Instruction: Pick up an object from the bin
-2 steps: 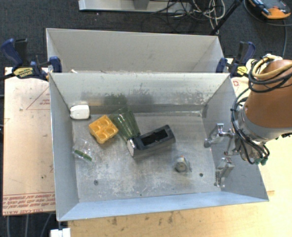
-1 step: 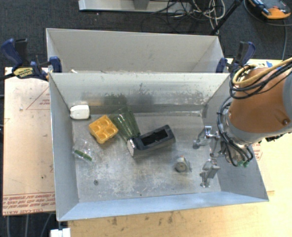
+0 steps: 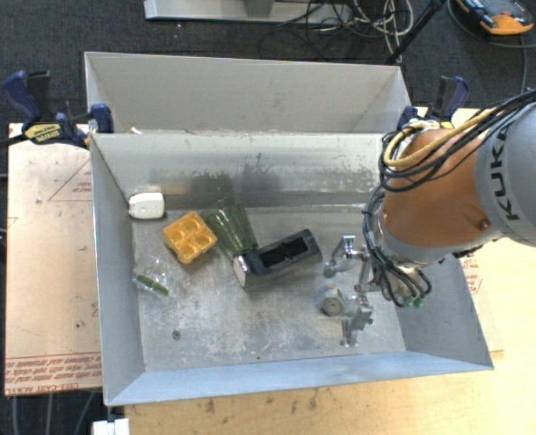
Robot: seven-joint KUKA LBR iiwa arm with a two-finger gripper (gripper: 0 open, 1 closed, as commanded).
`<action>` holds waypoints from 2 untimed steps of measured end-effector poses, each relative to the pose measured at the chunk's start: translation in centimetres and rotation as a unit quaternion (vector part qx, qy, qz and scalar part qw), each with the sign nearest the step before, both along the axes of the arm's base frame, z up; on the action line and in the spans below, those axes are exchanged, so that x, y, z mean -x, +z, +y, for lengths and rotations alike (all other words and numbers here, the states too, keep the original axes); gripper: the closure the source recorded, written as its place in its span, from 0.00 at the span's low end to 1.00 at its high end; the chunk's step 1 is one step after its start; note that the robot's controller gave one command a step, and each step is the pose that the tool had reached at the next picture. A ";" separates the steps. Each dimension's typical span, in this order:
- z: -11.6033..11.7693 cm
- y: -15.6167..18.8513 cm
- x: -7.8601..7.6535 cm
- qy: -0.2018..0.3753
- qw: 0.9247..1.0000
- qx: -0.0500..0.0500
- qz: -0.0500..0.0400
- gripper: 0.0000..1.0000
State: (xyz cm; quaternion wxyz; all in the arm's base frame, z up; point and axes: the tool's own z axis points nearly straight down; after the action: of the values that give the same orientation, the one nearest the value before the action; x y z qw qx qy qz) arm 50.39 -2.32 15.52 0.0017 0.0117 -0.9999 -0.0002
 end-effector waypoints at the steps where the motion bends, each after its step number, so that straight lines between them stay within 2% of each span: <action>1: 2.0 1.5 -0.6 0.120 0.993 -0.002 -0.003 0.00; 2: 0.1 -1.6 -0.5 0.057 0.998 0.000 -0.008 0.00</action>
Offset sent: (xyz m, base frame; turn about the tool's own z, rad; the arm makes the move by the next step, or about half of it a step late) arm -0.0038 -0.0190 -0.0693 0.0064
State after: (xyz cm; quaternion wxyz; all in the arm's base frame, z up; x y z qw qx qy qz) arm 50.88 -2.26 13.97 -0.0061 0.0689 -0.9976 0.0000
